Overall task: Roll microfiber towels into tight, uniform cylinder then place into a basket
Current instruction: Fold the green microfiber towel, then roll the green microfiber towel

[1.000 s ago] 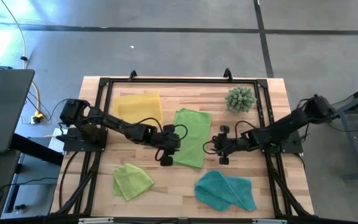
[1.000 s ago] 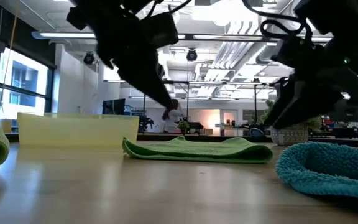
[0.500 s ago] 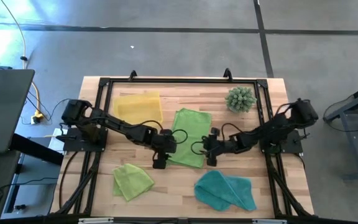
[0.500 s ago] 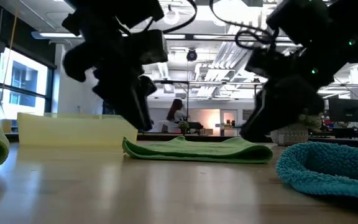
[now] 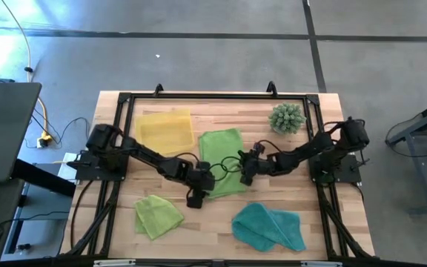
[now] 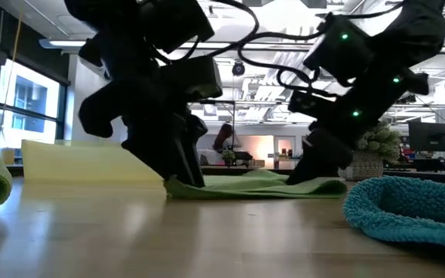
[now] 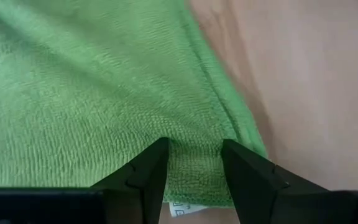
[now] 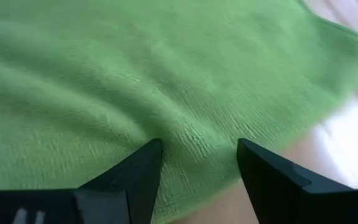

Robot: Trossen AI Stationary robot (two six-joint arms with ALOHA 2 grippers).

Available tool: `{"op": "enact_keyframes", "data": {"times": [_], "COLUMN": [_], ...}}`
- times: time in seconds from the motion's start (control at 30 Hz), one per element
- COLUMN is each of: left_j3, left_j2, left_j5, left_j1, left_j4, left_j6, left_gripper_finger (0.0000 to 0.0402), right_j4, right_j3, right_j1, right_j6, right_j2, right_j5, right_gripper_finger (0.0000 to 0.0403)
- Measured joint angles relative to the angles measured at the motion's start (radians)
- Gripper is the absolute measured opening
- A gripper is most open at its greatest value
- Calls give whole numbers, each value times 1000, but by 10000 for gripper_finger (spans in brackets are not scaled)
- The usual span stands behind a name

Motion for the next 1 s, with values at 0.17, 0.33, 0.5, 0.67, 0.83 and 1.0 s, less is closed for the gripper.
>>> {"op": "enact_keyframes", "data": {"times": [0.17,0.33,0.5,0.67,0.83,1.0], "left_j3": [12,33,28,23,23,24], "left_j2": [-6,-42,-68,-70,-70,-58], "left_j5": [-9,-41,-42,-84,-201,-221], "left_j1": [-20,-36,-63,-103,-130,-130], "left_j4": [12,-12,-64,-83,-73,-73], "left_j6": [-20,14,116,257,365,374], "left_gripper_finger": [145,145,145,145,145,145], "right_j4": [-81,-292,-439,-542,-545,-520], "right_j3": [39,120,146,146,146,147], "right_j1": [-20,12,89,163,202,207], "right_j6": [-22,-61,-299,-555,-698,-705], "right_j2": [-47,-118,-170,-180,-180,-180], "right_j5": [-25,-138,-249,-252,-223,-215], "right_gripper_finger": [204,204,204,204,204,204]}}
